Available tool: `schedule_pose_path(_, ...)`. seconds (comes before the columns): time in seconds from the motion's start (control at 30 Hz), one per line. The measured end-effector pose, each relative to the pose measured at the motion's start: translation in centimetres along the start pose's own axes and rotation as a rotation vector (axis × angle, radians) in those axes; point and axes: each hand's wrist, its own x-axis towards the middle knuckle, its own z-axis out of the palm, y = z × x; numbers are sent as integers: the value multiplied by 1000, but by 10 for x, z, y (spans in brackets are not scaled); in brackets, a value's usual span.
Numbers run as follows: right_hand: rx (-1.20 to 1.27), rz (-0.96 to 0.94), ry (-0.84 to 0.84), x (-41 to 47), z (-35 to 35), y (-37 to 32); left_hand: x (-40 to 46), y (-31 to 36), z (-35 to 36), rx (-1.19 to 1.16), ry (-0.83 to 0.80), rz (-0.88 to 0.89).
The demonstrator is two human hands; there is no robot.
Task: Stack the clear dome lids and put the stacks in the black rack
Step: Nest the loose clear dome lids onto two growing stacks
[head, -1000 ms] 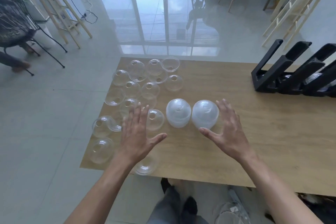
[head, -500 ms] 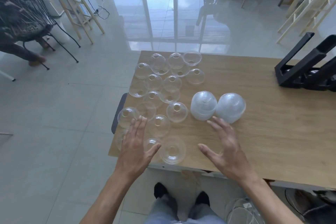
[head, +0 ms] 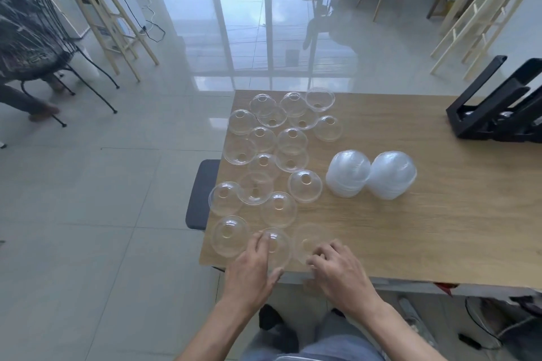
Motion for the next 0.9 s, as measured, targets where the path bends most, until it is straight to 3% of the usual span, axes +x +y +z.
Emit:
schedule_pose_path(0.33, 276, 219, 171, -10, -39, 7, -3, -2, -9, -62, 66, 12)
schedule_pose_path(0.6, 761, 442, 389, 4, -93, 38, 43, 32, -67, -78, 284, 90)
schedule_pose_path(0.73, 1000, 594, 532, 22, -111, 72, 75, 56, -84, -73, 327, 125)
schedule_pose_path(0.9, 1238, 707, 669, 40, -131, 124, 113, 100, -86, -294, 295, 169)
